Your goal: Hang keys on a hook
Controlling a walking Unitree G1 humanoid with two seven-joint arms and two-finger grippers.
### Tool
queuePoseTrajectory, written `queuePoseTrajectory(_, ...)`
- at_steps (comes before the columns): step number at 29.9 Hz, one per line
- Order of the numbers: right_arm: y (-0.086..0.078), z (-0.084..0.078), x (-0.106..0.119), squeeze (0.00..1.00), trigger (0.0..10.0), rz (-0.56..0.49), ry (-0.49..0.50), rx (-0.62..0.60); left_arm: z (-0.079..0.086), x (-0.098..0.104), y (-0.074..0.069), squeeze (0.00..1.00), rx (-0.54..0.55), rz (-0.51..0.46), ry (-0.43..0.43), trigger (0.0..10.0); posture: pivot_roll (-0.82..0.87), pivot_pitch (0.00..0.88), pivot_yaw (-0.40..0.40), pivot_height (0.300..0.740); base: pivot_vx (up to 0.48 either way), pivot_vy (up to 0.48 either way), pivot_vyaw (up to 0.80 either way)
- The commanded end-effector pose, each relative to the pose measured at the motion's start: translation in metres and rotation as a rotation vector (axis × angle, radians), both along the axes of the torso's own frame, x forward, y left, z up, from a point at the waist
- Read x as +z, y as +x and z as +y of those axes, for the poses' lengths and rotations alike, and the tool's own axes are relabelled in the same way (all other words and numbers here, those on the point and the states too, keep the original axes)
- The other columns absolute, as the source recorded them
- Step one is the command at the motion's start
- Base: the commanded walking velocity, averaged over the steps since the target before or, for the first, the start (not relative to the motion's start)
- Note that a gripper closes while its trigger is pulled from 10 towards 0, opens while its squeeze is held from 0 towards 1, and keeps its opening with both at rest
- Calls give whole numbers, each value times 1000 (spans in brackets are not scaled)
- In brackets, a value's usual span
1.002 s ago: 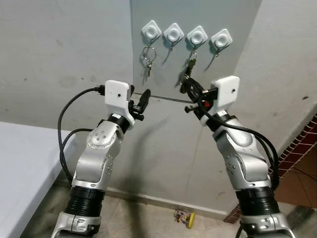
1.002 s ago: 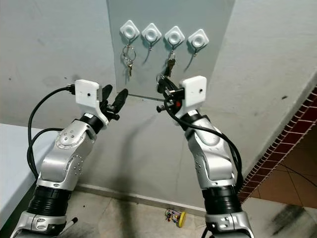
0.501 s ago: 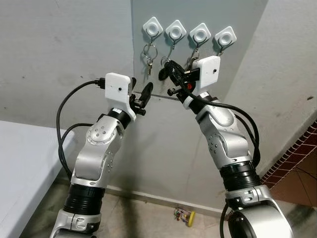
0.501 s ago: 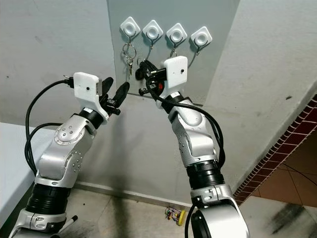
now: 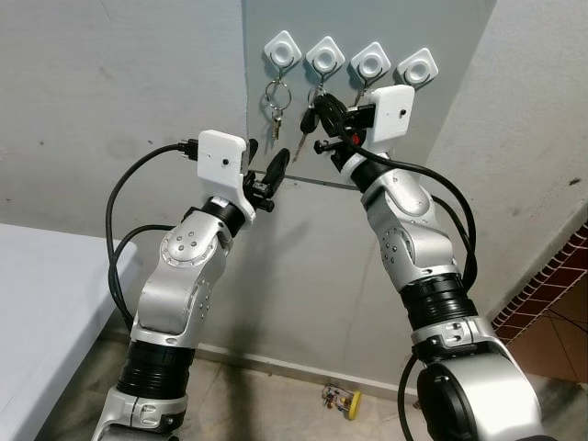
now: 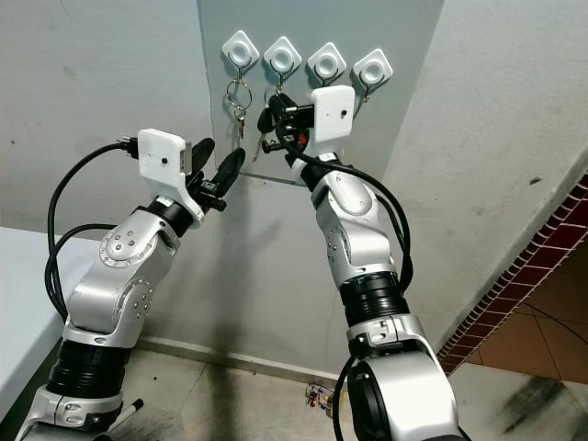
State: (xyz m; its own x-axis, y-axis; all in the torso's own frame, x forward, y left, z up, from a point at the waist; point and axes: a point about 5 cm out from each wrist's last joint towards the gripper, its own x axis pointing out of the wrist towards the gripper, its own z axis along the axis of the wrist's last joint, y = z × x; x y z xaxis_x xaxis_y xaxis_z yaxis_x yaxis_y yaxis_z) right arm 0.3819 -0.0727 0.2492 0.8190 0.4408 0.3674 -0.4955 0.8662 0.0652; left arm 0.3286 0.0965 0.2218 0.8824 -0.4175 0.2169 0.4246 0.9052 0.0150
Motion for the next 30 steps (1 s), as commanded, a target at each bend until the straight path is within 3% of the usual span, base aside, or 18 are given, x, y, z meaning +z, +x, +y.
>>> queuePoseTrajectory(1,3,1,12,0,10000,-31,26,6,-2,3,-3,0,-21,-11,9,10000,-73,0,-53,740,0,0,0)
queuePoseTrajectory(13,10,3,17,0,10000,-23,35,17,-4,3,-4,0,-28,-9,7,10000,-66,0,-59,740,0,0,0)
queuePoseTrajectory(30,20,2,18,0,10000,83,159,28,-2,3,-7,0,-31,-4,11,10000,-60,0,-61,740,0,0,0)
